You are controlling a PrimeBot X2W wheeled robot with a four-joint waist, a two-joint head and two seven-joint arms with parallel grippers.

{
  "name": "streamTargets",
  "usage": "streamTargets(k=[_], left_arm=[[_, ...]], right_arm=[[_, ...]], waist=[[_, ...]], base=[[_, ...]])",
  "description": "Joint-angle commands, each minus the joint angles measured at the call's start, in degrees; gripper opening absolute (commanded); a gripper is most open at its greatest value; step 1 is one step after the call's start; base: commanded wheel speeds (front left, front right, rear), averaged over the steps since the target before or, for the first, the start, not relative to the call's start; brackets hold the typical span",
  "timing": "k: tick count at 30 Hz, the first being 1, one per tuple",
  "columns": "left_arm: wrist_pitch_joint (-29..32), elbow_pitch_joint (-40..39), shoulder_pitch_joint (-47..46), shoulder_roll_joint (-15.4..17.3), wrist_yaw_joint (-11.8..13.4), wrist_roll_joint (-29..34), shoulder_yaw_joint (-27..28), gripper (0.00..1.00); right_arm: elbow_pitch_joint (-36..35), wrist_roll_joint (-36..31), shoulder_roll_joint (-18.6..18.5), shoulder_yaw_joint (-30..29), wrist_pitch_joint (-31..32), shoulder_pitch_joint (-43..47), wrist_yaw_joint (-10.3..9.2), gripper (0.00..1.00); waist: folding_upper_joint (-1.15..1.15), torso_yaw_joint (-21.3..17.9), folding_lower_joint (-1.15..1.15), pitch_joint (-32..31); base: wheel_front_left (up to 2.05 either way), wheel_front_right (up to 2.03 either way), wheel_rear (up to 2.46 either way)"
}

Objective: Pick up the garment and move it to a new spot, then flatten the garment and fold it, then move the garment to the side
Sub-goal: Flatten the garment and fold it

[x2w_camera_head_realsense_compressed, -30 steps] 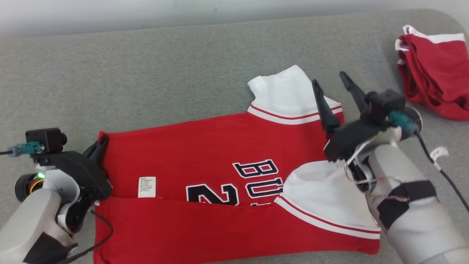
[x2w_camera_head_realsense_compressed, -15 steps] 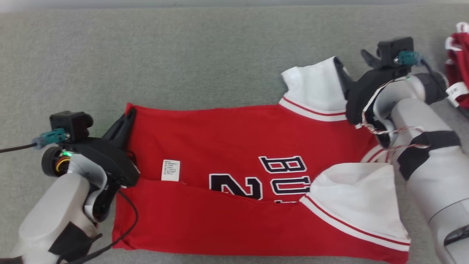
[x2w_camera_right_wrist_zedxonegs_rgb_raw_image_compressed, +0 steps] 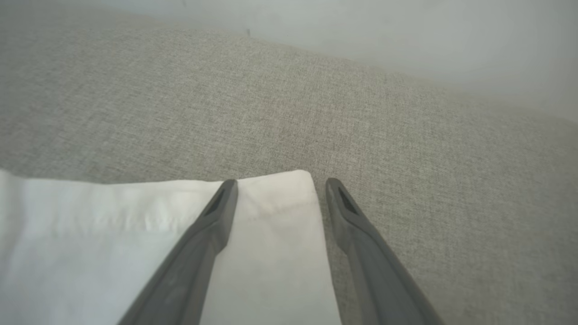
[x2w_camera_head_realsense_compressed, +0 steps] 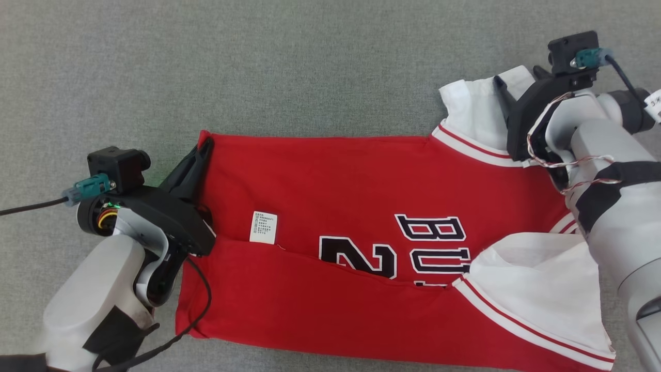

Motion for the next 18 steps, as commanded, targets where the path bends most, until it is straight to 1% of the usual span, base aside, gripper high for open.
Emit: streamTargets(k=[1,5,6,7,8,9,11,18], left_arm=[[-0.5,-0.2,-0.9,0.0,0.1,0.0,-0.2,0.0],[-0.6,-0.2,-1.3,0.0,0.1,-0.4,-0.6,0.0],[-0.7,-0.2,-1.3,0.1,0.1,-0.4,-0.7,0.0],[-0.9,-0.3,-1.3,0.2,0.1,-0.5,-0.8,0.0],[-0.9,-0.3,-1.3,0.3,0.1,-0.6,-0.9,0.0],[-1.0,-0.3,-1.3,0.3,0.1,-0.8,-1.0,0.0],[-1.1,0.0,-1.4,0.4,0.1,-1.1,-1.1,0.0],[-2.0,1.2,-0.1,0.7,0.1,-2.4,-1.9,0.0]], right_arm=[[0.6,-0.4,-0.3,0.2,0.0,-0.8,-0.12,1.0],[2.1,-0.8,-0.2,0.5,1.2,-1.4,-0.12,1.0],[2.4,-0.8,-0.1,0.5,1.8,-1.4,-0.12,0.48],[2.8,-0.8,0.0,0.5,2.4,-1.5,-0.12,0.31],[3.0,-0.7,0.2,0.5,3.1,-1.3,-0.12,0.0],[3.2,-0.6,0.2,0.5,3.4,-1.2,-0.12,0.0],[3.0,-0.6,0.1,0.5,2.1,-1.8,-0.13,0.0],[2.2,-1.9,-1.6,-0.3,-8.2,-4.2,-0.13,0.0]], waist=[[0.0,0.3,0.0,0.6],[0.0,0.3,0.0,1.2],[0.0,0.3,0.0,1.3],[0.0,0.3,0.0,1.4],[0.0,0.2,0.0,1.5],[0.0,0.2,0.0,1.5],[0.0,0.0,0.0,1.4],[0.0,-0.6,0.0,-0.6]], base=[[0.0,0.0,0.0],[0.0,0.0,0.0],[0.0,0.0,0.0],[0.0,0.0,0.0],[0.0,0.0,0.0],[0.0,0.0,0.0],[0.0,0.0,0.0],[0.0,0.0,0.0]])
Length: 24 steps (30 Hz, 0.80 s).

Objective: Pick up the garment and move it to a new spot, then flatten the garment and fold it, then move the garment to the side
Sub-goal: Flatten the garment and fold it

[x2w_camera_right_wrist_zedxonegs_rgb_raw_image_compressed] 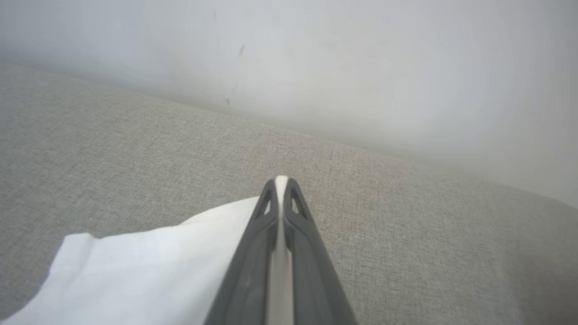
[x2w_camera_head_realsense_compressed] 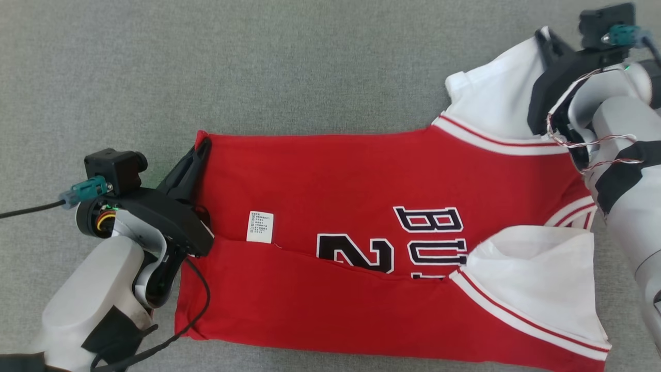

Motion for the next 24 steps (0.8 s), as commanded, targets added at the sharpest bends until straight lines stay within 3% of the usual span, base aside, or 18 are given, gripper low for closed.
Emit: streamTargets(k=[1,13,16,24], left_arm=[[-0.4,0.3,0.8,0.2,0.1,-0.7,-0.2,0.0],[-1.9,2.0,4.3,0.7,0.1,-2.2,-0.6,0.0],[-2.3,2.2,5.5,0.6,0.1,-2.3,-0.8,0.0],[-3.6,2.5,8.1,0.1,0.3,-2.4,-0.7,0.0]], right_arm=[[0.2,-0.4,-0.1,-0.2,-1.6,0.1,-0.13,0.0],[-4.1,3.6,1.1,-0.1,-10.3,9.5,-0.12,0.0],[-8.8,5.9,0.7,-0.3,-10.9,13.6,-0.13,0.0],[-30.2,8.8,-3.2,-4.6,-10.9,29.7,-0.13,0.0]], waist=[[0.0,-0.4,0.0,-1.1],[0.0,-3.3,0.0,-6.8],[0.0,-3.9,0.0,-8.1],[0.0,-5.0,0.0,-10.6]], base=[[0.0,0.0,0.0],[0.0,0.0,0.0],[0.0,0.0,0.0],[0.0,0.0,0.0]])
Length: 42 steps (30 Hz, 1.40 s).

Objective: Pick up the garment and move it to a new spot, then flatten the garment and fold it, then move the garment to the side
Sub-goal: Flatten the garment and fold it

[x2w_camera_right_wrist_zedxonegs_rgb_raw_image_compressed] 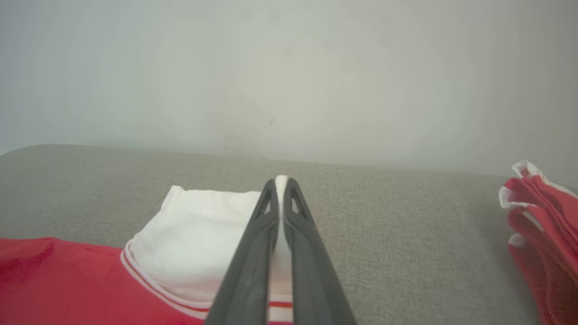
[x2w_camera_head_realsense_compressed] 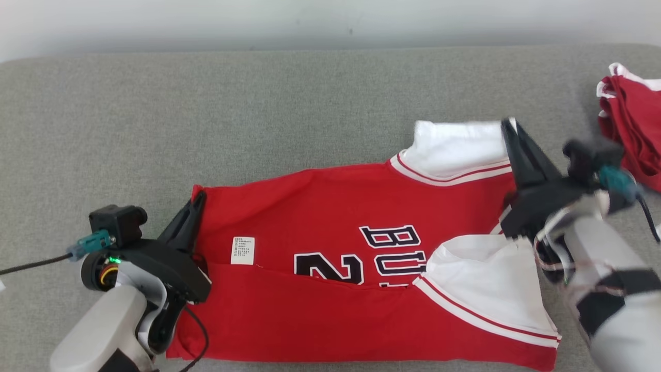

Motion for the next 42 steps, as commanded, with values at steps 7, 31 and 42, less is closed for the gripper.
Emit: streamTargets(k=[7,31,42], left_arm=[[-1.4,0.6,4.7,-0.3,0.2,-0.6,0.7,0.0],[-2.1,-1.0,14.6,-2.6,0.9,6.5,8.2,0.0],[-2.1,-7.1,21.0,-5.8,1.8,14.8,19.7,1.0]], right_arm=[[-14.0,1.6,-0.8,-4.4,-0.1,17.3,-0.13,0.0],[-22.9,1.6,2.6,-11.7,-0.1,37.8,-0.13,0.0],[-24.3,1.4,3.0,-14.6,-0.1,38.7,-0.13,1.0]], waist=[[0.0,-1.1,0.01,-3.2],[0.0,-1.6,0.01,-5.5],[0.0,-1.2,0.01,-7.4]], base=[[0.0,0.0,0.0],[0.0,0.0,0.0],[0.0,0.0,0.0]])
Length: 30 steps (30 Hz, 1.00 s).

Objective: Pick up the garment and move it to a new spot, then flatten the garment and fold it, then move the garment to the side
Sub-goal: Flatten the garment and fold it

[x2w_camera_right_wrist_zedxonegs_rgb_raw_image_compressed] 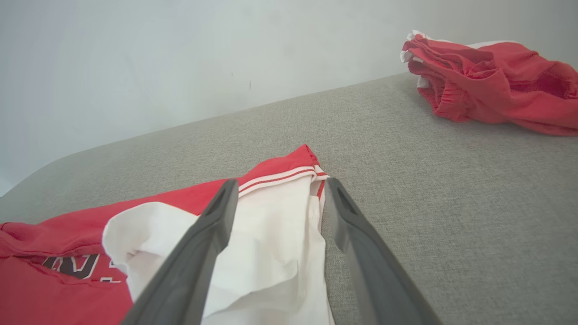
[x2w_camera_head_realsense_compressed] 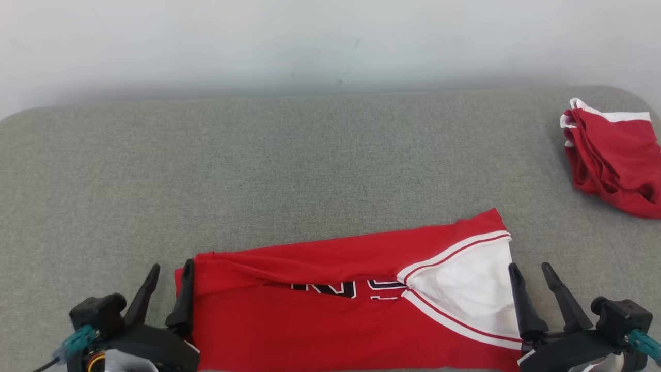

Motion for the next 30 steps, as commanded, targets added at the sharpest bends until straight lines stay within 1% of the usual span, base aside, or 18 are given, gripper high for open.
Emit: streamTargets(k=[1,5,10,12,14,15,19,22,24,30], left_arm=[[-0.1,-1.3,1.6,-0.5,0.2,1.7,1.8,1.0],[-0.1,-6.7,7.0,-3.2,0.6,8.3,8.4,1.0],[-0.1,-12.7,13.5,-7.8,0.7,16.5,15.2,1.0],[-0.1,-14.5,15.8,-9.2,0.5,19.9,17.3,1.0],[-0.1,-15.9,17.7,-9.8,0.4,24.4,18.2,1.0],[-0.1,-16.4,18.4,-10.4,0.4,25.5,18.8,1.0],[-0.1,-17.7,21.0,-12.3,0.0,28.1,22.0,1.0],[-0.1,-17.6,22.0,-13.2,-0.3,29.2,23.2,1.0],[-0.1,-17.6,22.2,-13.2,-0.5,29.6,23.5,1.0],[-0.1,-17.5,22.6,-13.6,-1.0,30.6,24.4,1.0]], right_arm=[[-0.3,-0.5,0.1,-0.4,0.0,1.1,-0.12,1.0],[0.4,-0.4,-0.1,-1.4,0.0,1.8,-0.12,1.0],[4.8,-1.8,-0.4,-2.4,1.1,0.7,-0.12,1.0],[6.5,-2.4,-0.4,-2.5,1.9,-0.4,-0.12,1.0],[8.2,-3.0,-0.5,-1.8,2.4,-1.7,-0.12,1.0],[9.1,-3.3,-0.7,-1.8,2.4,-2.3,-0.12,1.0],[14.0,-3.7,-1.0,-1.2,3.5,-4.5,-0.12,1.0],[18.0,-4.6,-1.0,-0.3,4.4,-6.3,-0.12,1.0],[19.2,-4.4,-0.8,0.0,4.8,-6.9,-0.12,1.0],[26.2,-4.9,-0.3,2.9,6.6,-9.9,-0.12,1.0]], waist=[[0.0,0.3,0.0,-0.7],[0.0,0.8,0.0,-2.3],[0.0,1.6,0.0,-4.2],[0.0,2.0,0.0,-4.6],[0.0,2.3,0.0,-4.9],[0.0,2.5,0.0,-5.1],[0.0,3.5,0.0,-5.5],[0.0,4.1,0.0,-5.7],[0.0,4.2,0.0,-5.7],[0.0,5.1,0.0,-5.8]], base=[[0.0,0.0,0.0],[0.0,0.0,0.0],[0.0,0.0,0.0],[0.0,0.0,0.0],[0.0,0.0,0.0],[0.0,0.0,0.0],[0.0,0.0,0.0],[0.0,0.0,0.0],[0.0,0.0,0.0],[0.0,0.0,0.0]])
